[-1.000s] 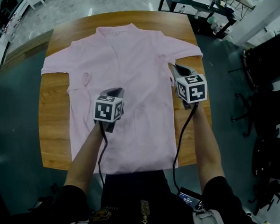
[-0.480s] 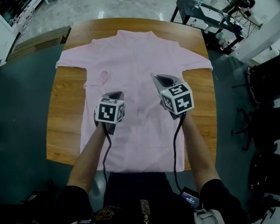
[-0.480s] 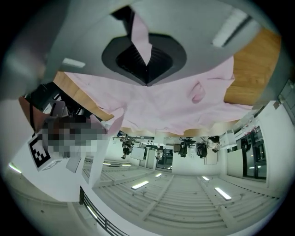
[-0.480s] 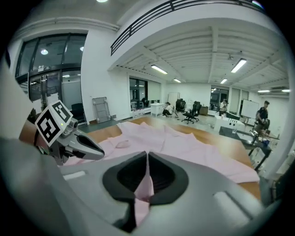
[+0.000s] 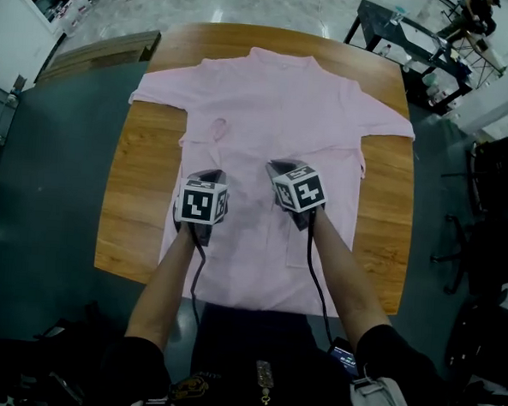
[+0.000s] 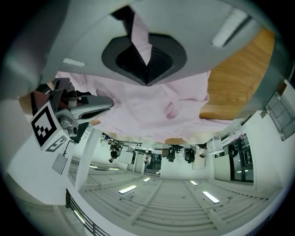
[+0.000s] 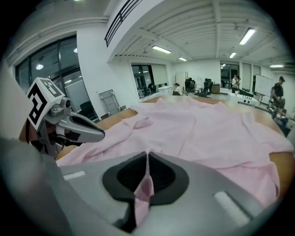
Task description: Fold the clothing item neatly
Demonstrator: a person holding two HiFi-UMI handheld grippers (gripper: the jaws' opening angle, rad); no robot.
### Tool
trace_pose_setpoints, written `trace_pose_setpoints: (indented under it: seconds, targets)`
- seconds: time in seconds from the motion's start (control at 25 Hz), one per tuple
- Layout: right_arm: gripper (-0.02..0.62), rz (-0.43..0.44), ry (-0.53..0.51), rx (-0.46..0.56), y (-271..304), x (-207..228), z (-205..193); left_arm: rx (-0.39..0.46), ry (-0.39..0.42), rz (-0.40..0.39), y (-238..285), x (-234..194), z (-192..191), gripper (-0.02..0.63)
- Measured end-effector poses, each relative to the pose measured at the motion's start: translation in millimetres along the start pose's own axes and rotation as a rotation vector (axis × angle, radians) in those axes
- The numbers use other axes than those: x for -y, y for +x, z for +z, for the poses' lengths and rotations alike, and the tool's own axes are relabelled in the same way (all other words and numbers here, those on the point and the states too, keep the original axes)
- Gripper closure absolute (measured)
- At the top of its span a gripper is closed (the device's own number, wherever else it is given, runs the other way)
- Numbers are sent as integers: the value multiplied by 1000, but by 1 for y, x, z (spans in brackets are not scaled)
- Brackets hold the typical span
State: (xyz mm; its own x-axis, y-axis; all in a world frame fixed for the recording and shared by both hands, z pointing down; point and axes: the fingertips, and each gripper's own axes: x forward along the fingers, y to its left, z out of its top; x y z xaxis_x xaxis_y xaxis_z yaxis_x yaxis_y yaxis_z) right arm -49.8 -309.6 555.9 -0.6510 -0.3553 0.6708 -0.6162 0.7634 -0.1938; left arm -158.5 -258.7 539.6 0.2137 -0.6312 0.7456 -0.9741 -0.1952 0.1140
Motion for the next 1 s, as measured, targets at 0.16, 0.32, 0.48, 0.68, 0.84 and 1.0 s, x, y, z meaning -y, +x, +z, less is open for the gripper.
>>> trace_pose_setpoints:
  seconds: [0.16,0.32,0.48,0.68,0.84,1.0]
  targets:
    - [550,28,8,-47,15,-9,-14,5,-36,31,-8,-20,-11,598]
    - [499,52,-36,-32,15,-26,-5,13,-73,64,-16,-40,-18,598]
    - [496,84,-65,-19,18,-48,4,5,-98,94,-21,-55,-26,598]
    - [497,161,-113,-62,41,-85,7,-16,-135,115,-24,-72,-41,598]
    - [497,231,-126,-102,62,-114,9,-26,-168,128,-26,-83,-54,598]
    - [439,222,-87,-160,83,-121,2,-30,-189,128,-30,-90,-65,598]
